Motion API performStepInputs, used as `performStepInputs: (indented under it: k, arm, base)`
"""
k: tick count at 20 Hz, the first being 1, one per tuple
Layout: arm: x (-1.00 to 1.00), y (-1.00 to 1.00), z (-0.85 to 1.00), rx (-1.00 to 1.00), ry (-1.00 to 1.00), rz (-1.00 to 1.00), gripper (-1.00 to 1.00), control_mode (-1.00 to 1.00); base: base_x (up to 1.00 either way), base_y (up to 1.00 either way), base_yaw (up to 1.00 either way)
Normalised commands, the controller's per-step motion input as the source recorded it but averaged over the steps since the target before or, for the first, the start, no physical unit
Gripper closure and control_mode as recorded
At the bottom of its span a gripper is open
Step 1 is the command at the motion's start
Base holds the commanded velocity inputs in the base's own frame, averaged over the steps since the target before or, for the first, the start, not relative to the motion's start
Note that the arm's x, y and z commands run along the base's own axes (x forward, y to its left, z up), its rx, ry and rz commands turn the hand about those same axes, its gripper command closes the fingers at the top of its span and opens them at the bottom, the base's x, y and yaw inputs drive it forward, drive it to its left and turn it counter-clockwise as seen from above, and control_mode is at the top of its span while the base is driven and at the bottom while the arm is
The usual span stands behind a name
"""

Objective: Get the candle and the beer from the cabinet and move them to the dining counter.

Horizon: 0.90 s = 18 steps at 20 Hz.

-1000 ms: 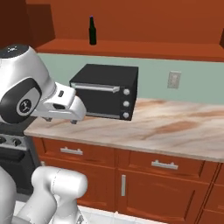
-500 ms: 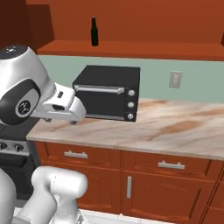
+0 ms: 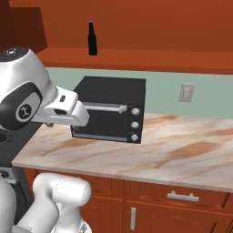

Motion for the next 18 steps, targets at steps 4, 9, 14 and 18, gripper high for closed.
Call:
performStepInputs:
  k: [4,9,14,18]
  arm:
    - [0.00,0.00,0.00,0.00,0.00,0.00,-1.00,1.00]
    - [0.00,0.00,0.00,0.00,0.00,0.00,-1.00,1.00]
    - [0.00,0.00,0.00,0.00,0.00,0.00,-1.00,1.00]
    - [0.00,0.00,0.00,0.00,0.00,0.00,-1.00,1.00]
  base:
    - [0.40,0.00,0.00]
    - [0.25,0.03,0.05]
    - [0.15,0.03,0.12]
    - [0.24,0.04,0.12]
